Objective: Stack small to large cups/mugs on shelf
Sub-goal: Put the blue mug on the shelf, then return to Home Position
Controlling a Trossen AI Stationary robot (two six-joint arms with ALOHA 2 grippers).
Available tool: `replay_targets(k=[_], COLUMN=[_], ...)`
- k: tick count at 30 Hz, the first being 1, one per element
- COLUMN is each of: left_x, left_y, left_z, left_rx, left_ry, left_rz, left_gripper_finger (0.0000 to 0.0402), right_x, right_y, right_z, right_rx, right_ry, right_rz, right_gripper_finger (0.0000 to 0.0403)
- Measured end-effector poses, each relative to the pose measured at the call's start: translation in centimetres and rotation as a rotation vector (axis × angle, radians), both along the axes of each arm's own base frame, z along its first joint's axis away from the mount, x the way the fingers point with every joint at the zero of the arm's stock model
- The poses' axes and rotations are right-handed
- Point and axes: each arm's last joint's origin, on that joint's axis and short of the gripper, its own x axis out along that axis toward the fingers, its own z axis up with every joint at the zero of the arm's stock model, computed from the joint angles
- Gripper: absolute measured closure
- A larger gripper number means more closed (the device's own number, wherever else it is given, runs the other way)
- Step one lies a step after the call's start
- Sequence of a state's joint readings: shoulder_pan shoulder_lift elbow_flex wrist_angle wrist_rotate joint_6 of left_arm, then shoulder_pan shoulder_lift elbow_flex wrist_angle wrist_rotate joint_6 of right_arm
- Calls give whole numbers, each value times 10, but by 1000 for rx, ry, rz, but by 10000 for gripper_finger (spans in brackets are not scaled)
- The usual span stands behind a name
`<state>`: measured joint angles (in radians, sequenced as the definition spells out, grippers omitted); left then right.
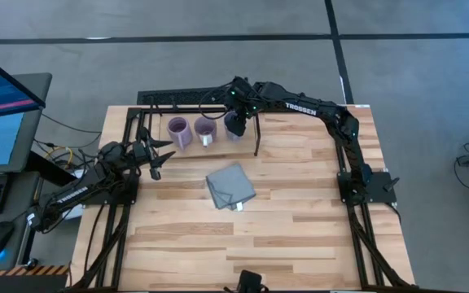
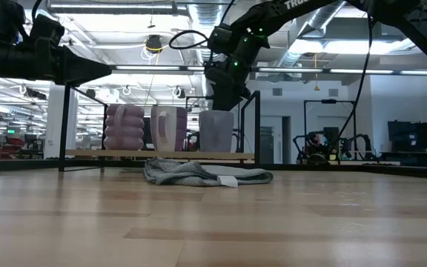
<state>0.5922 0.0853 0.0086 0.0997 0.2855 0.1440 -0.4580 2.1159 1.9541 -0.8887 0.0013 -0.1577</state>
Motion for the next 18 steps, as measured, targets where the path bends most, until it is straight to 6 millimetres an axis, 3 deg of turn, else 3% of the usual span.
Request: replay_targets(k=[11, 15, 18], left_x=[0, 0, 0], left_y=[0, 0, 0], left_z=[0, 0, 0], left_rx=[1, 0, 0], left_ry=[0, 0, 0], left_rz=[0, 0, 0], left_gripper_finger=[240, 240, 240], right_x=[0, 0, -2], right_y=[7, 7, 7], right_z=[1, 17, 40], right_rx=[13, 3, -8], right_ry=[32, 11, -9], right_rz=[20, 19, 20], right_gripper_finger=[172, 172, 172])
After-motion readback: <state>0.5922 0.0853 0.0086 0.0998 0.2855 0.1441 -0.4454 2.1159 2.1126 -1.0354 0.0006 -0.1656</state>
